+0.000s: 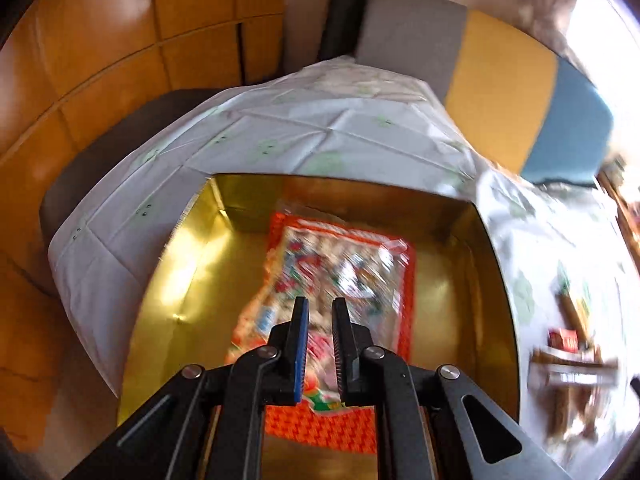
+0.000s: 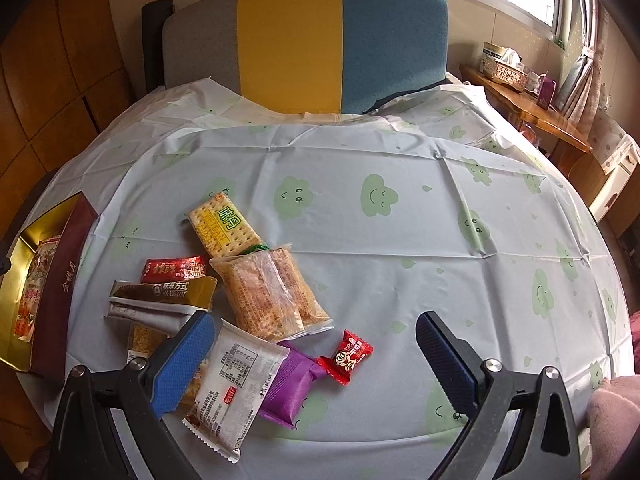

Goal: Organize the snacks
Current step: 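Carry the red-orange bag into the gold box and open the left tool, then grasp the long white-and-gold stick pack with the right tool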

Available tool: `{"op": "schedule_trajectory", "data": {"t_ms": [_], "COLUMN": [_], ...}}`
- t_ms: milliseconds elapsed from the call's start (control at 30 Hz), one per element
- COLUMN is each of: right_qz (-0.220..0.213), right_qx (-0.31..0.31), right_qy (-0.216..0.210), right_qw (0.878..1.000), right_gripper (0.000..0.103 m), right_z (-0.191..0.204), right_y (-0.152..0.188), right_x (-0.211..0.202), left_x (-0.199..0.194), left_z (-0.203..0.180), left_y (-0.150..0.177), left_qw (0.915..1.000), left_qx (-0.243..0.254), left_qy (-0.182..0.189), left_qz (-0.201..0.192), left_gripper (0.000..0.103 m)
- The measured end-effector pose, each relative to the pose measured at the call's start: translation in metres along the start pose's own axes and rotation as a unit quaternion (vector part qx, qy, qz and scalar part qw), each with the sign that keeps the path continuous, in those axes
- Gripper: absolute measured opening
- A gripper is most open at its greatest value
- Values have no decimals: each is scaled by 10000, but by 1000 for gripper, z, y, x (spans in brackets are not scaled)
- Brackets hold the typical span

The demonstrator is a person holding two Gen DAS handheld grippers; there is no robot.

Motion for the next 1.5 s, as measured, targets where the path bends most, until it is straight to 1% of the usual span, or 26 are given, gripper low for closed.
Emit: {"op": "schedule_trajectory", "data": {"t_ms": [100,300,433,500,600,667,767,800,833,900,933,1000,1033,1067,1100,1167,1233,1333,1400,1500], "right_qz": [-83,-199,-281,-336,-342,-281,6,84,151,378,468,675,787,837,832,836,818,798,737,562], "right_qx": [-117,-509,-1003,-1394,-2051,-2631,-3331,-3540,-3717,-3961,-4054,-4164,-4193,-4207,-4221,-4289,-4295,-4128,-3932,-3430], "right_qy": [-105,-505,-826,-853,-952,-971,-1017,-952,-861,-824,-751,-722,-739,-813,-863,-911,-902,-944,-987,-1143], "right_qw": [9998,9972,9911,9860,9735,9594,9374,9303,9242,9137,9098,9038,9014,8997,8986,8948,8948,9024,9112,9307], "right_gripper": [102,92,86,86,86,86,85,84,84,84,84,75,64,56,50,28,26,21,21,21], "right_z": [7,32,59,76,105,127,154,160,164,170,170,169,168,168,169,170,171,170,172,172], "right_y": [-1,0,4,5,4,3,6,7,7,9,9,10,11,12,12,16,19,20,17,7], "right_x": [-4,-10,-16,-19,-19,-15,0,7,14,26,33,44,47,48,46,42,39,34,26,9], "left_x": [-3,-14,-14,-17,-21,-25,-30,-31,-32,-34,-35,-36,-36,-36,-37,-36,-37,-38,-38,-38], "left_z": [-17,-46,-59,-64,-71,-75,-76,-76,-75,-72,-71,-67,-65,-62,-60,-57,-53,-49,-45,-39], "left_y": [15,35,47,54,61,65,70,71,72,74,74,75,75,75,75,76,76,76,75,75], "left_qw": [9996,9972,9946,9932,9906,9887,9868,9864,9864,9865,9867,9873,9876,9880,9883,9889,9897,9906,9912,9926], "left_qx": [211,615,746,891,1044,1123,1211,1221,1219,1208,1190,1140,1109,1077,1049,1008,946,867,812,689], "left_qy": [145,421,699,733,874,989,1077,1099,1103,1103,1111,1105,1112,1110,1102,1094,1077,1054,1041,996], "left_qz": [73,45,166,134,104,87,42,47,49,43,43,44,45,47,48,46,42,18,0,-11], "left_gripper": [12,14,15,15,15,16,18,19,19,19,19,19,19,19,19,19,19,19,19,19]}}
Point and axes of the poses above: each gripper's, at about its wrist camera, not at the fingertips, and x roughly the way its jaws point, z to its left, y to its underside, the point moved 7 cm from there along x, roughly the way its jaws point, and after that the axes turned 5 degrees about y, right-handed, at the moved point
